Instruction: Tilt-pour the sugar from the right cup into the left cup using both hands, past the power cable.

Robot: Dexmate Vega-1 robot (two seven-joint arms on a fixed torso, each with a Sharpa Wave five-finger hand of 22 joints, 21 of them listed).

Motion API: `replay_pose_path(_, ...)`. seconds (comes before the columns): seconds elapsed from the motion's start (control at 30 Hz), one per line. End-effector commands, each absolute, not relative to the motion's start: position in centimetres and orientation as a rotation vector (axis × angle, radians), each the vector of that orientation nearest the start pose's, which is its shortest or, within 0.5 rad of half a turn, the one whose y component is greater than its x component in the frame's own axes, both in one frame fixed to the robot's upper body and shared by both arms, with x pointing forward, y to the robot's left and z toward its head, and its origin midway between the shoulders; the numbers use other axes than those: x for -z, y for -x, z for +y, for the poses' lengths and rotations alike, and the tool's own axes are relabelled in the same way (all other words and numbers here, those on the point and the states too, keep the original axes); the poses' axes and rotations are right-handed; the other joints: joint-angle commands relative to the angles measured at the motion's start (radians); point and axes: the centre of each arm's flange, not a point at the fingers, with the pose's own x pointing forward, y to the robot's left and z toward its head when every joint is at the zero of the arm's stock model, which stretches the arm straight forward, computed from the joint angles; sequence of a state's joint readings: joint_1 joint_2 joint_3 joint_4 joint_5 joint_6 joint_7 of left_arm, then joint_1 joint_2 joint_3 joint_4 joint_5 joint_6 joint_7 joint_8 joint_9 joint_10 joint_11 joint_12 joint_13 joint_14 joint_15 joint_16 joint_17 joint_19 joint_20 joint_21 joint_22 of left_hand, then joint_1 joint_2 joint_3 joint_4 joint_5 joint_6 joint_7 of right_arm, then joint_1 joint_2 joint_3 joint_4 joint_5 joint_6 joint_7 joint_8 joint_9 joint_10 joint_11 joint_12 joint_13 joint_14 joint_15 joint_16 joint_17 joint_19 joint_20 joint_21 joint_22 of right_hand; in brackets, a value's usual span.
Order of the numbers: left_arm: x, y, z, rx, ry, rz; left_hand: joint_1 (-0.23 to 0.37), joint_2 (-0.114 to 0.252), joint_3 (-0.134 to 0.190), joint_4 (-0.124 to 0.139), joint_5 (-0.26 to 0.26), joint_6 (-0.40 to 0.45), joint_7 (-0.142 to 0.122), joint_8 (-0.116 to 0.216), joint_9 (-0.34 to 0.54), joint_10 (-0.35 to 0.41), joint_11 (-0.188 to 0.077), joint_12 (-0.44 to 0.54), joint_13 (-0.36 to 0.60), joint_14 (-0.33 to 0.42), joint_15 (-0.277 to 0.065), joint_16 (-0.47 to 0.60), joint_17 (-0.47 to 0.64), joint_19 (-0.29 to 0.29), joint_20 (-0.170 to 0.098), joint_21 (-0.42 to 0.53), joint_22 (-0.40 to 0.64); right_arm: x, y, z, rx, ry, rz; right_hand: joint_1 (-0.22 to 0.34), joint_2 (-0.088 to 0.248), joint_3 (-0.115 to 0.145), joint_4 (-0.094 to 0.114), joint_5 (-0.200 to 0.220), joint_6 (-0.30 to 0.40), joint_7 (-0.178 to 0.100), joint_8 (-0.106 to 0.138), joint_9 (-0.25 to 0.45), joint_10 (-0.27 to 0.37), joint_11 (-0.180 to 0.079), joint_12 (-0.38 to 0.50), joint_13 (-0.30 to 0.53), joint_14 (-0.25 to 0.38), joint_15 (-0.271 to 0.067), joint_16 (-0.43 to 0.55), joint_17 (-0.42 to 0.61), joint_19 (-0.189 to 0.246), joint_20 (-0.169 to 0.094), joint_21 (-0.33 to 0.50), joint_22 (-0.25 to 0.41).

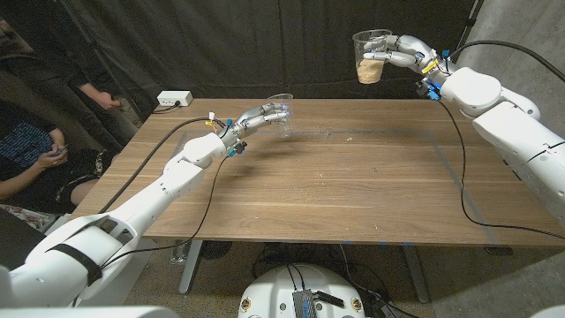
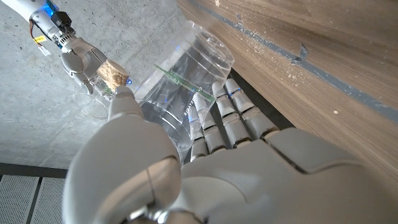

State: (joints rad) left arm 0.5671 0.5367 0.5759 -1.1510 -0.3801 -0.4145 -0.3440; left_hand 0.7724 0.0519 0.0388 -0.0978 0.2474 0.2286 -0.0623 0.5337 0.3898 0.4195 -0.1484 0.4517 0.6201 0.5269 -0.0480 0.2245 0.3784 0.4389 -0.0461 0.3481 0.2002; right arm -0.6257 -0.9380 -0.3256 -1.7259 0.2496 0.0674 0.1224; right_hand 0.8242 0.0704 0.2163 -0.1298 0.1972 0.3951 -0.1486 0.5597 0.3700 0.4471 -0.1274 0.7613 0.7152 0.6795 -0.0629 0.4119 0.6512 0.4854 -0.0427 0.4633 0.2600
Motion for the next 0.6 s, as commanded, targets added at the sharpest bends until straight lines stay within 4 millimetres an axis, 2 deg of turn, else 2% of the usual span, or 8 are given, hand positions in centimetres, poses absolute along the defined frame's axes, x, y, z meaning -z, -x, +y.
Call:
replay_pose_path(0.03, -3.8, -65.9, 21.3, 0.588, -0.494, -0.709, 0.004, 0.007, -0.002, 0.002, -0.002, 0.009, -0.001, 0.008, 0.000, 0.008, -0.001, 0.011, 0.002, 0.010, -0.115, -0.006, 0.005, 0.000, -0.014, 0.001, 0.003, -21.9, -52.5, -29.8, -0.188, 0.899, -0.854, 0.004, 0.012, -0.004, -0.001, 0.000, 0.013, 0.001, 0.003, 0.000, 0.005, 0.001, 0.004, 0.007, 0.010, -0.171, 0.004, 0.005, 0.006, -0.106, 0.006, 0.001)
replay_pose_path(0.4, -3.9, -66.2, 21.1, 0.610, -0.511, -0.718, 0.004, 0.009, -0.004, 0.003, -0.005, 0.014, -0.003, 0.009, -0.001, 0.008, -0.001, 0.012, 0.001, 0.011, -0.115, -0.008, 0.007, 0.001, -0.014, 0.001, 0.003, -23.1, -51.2, -27.2, -0.229, 0.974, -0.849, 0.000, 0.013, -0.004, 0.000, -0.002, 0.017, 0.000, 0.001, -0.001, 0.010, 0.002, 0.002, 0.007, 0.012, -0.171, 0.002, 0.006, 0.004, -0.104, 0.007, 0.000)
replay_pose_path(0.6, -3.9, -66.3, 20.8, 0.627, -0.512, -0.721, 0.005, 0.010, -0.006, 0.004, -0.006, 0.013, -0.001, 0.009, -0.002, 0.009, -0.002, 0.013, 0.000, 0.012, -0.116, -0.009, 0.008, 0.001, -0.015, 0.001, 0.003, -23.4, -51.3, -25.8, -0.253, 1.025, -0.827, -0.001, 0.012, -0.004, -0.001, -0.003, 0.018, 0.002, 0.000, -0.002, 0.010, 0.002, 0.000, 0.008, 0.011, -0.171, 0.000, 0.007, 0.003, -0.103, 0.008, -0.001)
